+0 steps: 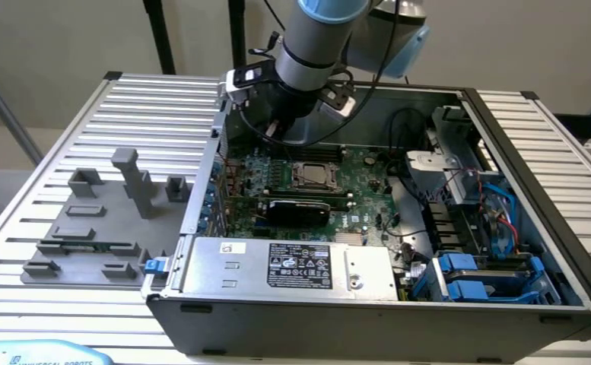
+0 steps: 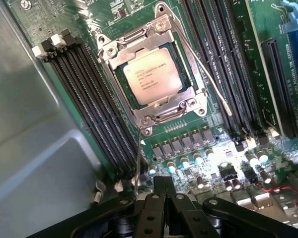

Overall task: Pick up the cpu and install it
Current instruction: 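Install the first cpu locking lever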

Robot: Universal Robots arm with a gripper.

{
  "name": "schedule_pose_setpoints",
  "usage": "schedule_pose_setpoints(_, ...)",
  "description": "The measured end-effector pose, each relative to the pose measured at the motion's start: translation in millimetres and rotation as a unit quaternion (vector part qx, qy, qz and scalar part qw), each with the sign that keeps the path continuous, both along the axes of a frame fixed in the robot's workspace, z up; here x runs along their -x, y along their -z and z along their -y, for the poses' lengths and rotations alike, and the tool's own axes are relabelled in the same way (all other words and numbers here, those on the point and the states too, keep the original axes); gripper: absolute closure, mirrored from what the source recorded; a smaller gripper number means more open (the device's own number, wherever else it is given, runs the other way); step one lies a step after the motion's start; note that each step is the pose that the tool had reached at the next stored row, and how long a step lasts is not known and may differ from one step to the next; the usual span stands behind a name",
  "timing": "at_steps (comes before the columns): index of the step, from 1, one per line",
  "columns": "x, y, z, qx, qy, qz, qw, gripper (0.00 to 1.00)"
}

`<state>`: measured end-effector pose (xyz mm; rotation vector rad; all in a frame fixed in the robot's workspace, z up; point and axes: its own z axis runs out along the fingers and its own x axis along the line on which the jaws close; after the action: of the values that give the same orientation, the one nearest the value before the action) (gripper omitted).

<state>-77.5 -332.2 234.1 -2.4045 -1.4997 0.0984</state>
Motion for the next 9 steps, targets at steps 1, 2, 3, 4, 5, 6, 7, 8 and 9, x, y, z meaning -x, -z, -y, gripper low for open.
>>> schedule_pose_setpoints(1, 0.4, -0.7, 0.4, -0.0034, 0.003, -0.0007, 1.0000, 0.89)
schedule_pose_setpoints(2, 0.8, -1.3, 0.8, -0.0065, 0.005, -0.0015, 1.0000, 0.89)
schedule_pose_setpoints(3, 1.3, -2.0, 1.5, -0.0097, 0.007, -0.0022, 0.9999, 0.89)
schedule_pose_setpoints(4, 1.8, -2.7, 2.2, -0.0129, 0.009, -0.0030, 0.9999, 0.89)
schedule_pose_setpoints(5, 2.4, -3.3, 3.0, -0.0163, 0.010, -0.0037, 0.9998, 0.89)
schedule_pose_setpoints(6, 3.0, -4.0, 3.8, -0.0196, 0.011, -0.0044, 0.9997, 0.89)
schedule_pose_setpoints(7, 3.5, -4.5, 4.5, -0.0227, 0.013, -0.0051, 0.9997, 0.89)
schedule_pose_setpoints(8, 4.1, -5.0, 5.2, -0.0261, 0.014, -0.0057, 0.9995, 0.89)
schedule_pose_setpoints(9, 4.7, -5.4, 5.9, -0.0296, 0.016, -0.0063, 0.9994, 0.89)
